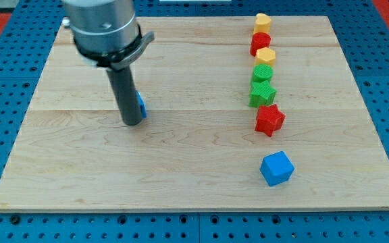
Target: Place the blue cube to the right of the blue triangle
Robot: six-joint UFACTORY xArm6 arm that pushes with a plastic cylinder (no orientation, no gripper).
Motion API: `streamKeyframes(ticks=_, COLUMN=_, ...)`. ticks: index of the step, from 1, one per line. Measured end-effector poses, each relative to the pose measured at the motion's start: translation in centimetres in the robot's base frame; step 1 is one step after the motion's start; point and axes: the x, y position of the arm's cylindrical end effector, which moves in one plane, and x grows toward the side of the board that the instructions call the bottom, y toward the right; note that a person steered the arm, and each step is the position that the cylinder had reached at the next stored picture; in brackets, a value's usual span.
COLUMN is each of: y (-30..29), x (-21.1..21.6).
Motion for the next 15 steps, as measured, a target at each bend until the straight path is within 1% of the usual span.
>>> streamKeyframes(ticks=1, y=0.1, x=-3.7)
streamKeyframes(ticks=2, y=0.6, x=-4.8)
streamKeyframes(ticks=3, y=10.5, x=0.4)
streamKeyframes(ticks=4, y=15.6, x=4.1)
streamKeyframes(ticks=5, y=20.5, x=5.2)
streamKeyframes(ticks=6, y=29.8, x=6.3)
streamKeyframes(ticks=7, y=30.5, x=11.7)
streamKeyframes(ticks=8, y=21.8, x=12.2)
streamKeyframes(ticks=9, y=14.3, x=9.2)
streamKeyframes(ticks=11, y=6.1, x=-1.2)
streamKeyframes(ticks=12, y=6.2, x=-5.2)
streamKeyframes(ticks=13, y=10.3, x=1.7)
streamKeyframes(ticks=14, y=21.0, x=7.5)
streamKeyframes(ticks=15, y=32.1, x=6.2)
